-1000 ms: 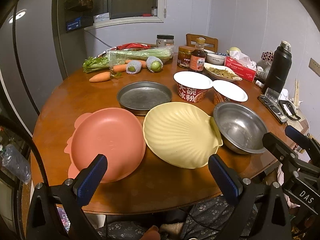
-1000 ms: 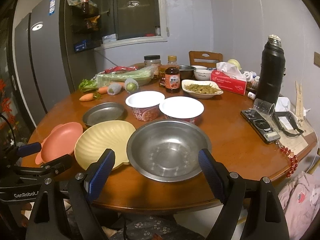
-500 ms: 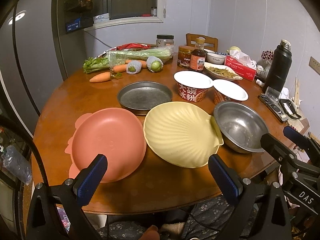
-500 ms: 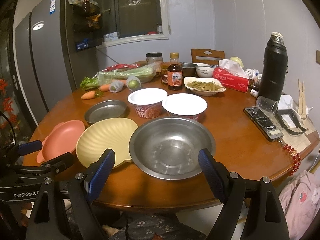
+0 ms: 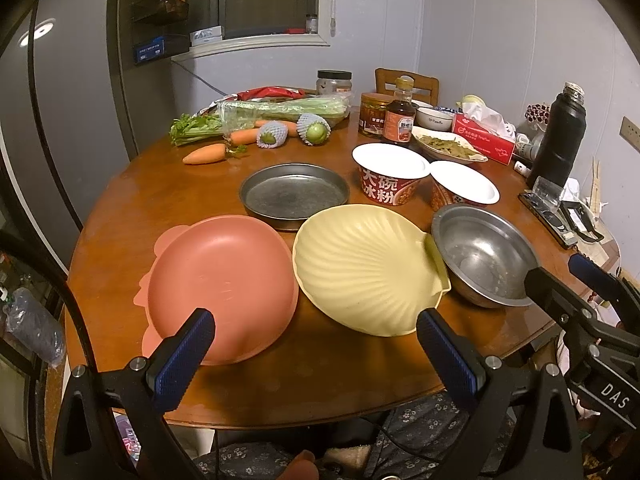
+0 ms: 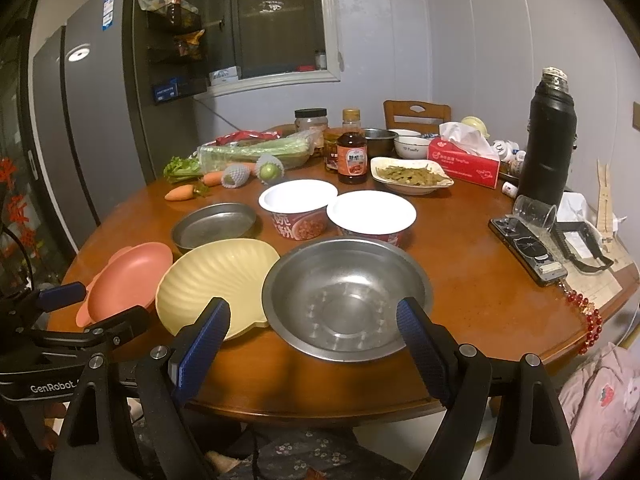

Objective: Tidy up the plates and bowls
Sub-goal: 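Move the left tool toward the rim of the salmon-pink bear plate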

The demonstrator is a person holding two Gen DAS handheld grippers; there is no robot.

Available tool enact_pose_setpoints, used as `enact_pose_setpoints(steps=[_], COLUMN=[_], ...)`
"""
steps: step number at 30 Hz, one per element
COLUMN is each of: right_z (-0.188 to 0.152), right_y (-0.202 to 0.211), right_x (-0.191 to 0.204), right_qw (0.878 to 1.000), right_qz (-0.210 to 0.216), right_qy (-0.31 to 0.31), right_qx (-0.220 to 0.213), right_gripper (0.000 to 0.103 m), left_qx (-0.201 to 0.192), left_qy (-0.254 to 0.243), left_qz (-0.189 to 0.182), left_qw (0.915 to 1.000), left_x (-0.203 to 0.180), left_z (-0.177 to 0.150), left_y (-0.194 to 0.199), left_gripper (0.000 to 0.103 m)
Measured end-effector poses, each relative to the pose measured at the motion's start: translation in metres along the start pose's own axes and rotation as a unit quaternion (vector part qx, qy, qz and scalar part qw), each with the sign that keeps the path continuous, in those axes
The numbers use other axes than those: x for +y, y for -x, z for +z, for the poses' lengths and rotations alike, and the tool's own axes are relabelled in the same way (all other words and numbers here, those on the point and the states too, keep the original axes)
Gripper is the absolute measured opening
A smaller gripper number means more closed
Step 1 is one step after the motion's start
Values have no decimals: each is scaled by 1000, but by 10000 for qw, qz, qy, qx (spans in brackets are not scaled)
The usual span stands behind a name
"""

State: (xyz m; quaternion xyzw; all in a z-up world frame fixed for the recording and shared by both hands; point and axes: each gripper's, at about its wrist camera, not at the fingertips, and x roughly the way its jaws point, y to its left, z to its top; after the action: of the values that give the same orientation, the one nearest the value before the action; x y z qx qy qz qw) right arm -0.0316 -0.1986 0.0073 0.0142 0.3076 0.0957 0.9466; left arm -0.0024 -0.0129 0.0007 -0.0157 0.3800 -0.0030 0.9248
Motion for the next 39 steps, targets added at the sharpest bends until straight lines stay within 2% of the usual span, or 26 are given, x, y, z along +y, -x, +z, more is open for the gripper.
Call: enact_pose_setpoints(steps=[12,21,28,32,39], right_z=[4,14,24,28,32], right_y=[-2,-14,-41,-57,-82], right_x=[9,32,70,98,136], right_qw=[9999,9990,9933,9890,9793], right_qz=[119,367,975,1130,1450], right_qy=[9,262,577,907,1280], right_qx=[-76,-26,212,304,594], right_gripper=[86,86,86,86,86], left_qx=[-83,-125,-105,29,294], left_qy=[108,484,864,1025,1294], left_qz=[53,276,682,777,538], left_qw=[9999,9984,9939,9917,9897], left_x=[15,52,101,124,150], left_z=[0,-1,-8,-15,-27], left_y=[2,5,7,2,-8], left_gripper=[102,102,102,102,102])
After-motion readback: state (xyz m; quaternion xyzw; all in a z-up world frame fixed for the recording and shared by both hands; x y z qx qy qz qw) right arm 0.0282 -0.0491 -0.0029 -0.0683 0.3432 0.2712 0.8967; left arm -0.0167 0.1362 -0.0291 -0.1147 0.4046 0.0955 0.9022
